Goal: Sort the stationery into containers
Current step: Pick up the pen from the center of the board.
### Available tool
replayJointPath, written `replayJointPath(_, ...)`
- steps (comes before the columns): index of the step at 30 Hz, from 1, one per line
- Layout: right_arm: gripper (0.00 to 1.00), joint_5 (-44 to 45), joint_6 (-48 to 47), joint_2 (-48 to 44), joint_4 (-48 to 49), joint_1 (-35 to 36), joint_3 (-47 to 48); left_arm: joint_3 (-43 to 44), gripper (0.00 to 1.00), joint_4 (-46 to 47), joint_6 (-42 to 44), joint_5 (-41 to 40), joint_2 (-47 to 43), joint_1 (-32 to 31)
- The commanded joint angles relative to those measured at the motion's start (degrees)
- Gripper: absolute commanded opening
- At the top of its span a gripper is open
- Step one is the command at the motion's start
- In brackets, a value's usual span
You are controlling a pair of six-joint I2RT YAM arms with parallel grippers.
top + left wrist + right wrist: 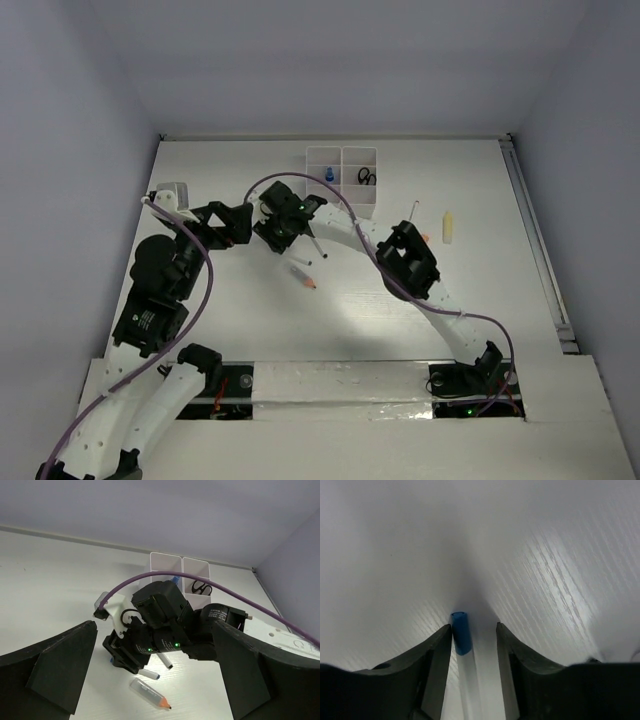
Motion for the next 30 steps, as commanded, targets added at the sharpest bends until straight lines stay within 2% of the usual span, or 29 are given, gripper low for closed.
replayJointPath(1,0.44,2.8,-0.7,3.2,-10.1,0.3,4.1,-0.7,0.99,2.3,2.0,0.8,-1.1,0.4)
replayJointPath(3,0.34,2.4,-0.9,4.5,-12.2,0.3,6.3,-0.9,0.99,2.5,2.1,0.8,-1.4,0.4)
replayJointPath(8,0.21,2.4,-2.2,7.4,-17.2,0.3,8.5,-2.6,0.99,3.1,2.2,0.2,-2.7,0.4)
replayJointPath(9,0.14,3.2,-2.4,7.5,-17.4,0.3,8.4,-2.8,0.99,3.2,2.2,0.2,-2.9,0.4)
replayJointPath(11,0.09,3.8,-3.2,7.9,-18.6,0.3,8.3,-3.6,0.99,3.4,2.2,0.2,-3.0,0.4)
replayJointPath(12,0.01,4.1,-3.5,7.9,-18.9,0.3,8.2,-3.7,0.99,3.5,2.2,0.1,-2.9,0.4)
replayJointPath(15,0.0,5.7,-4.6,7.4,-18.0,0.3,7.2,-4.5,0.99,3.6,2.2,0.0,-3.0,0.4)
replayJointPath(18,0.0,8.4,-3.6,4.1,-11.0,0.3,3.6,-5.1,0.99,3.6,2.2,-0.5,-3.3,0.9)
replayJointPath(20,0.0,8.1,-1.8,1.0,-2.2,-0.2,-1.5,-5.4,0.99,3.4,2.3,-1.3,-4.3,0.9)
replayJointPath(21,0.0,8.6,-1.0,-3.4,1.7,-1.0,-4.1,-5.5,0.99,3.3,2.5,-2.3,-5.2,0.9)
replayJointPath(25,0.0,7.4,2.5,-15.4,25.3,-2.2,-17.1,-6.0,0.99,3.7,2.6,-3.9,-7.6,1.4)
replayJointPath(30,0.0,9.1,5.0,-23.9,38.4,-4.8,-27.5,-6.0,0.99,3.4,2.8,-3.8,-8.1,1.4)
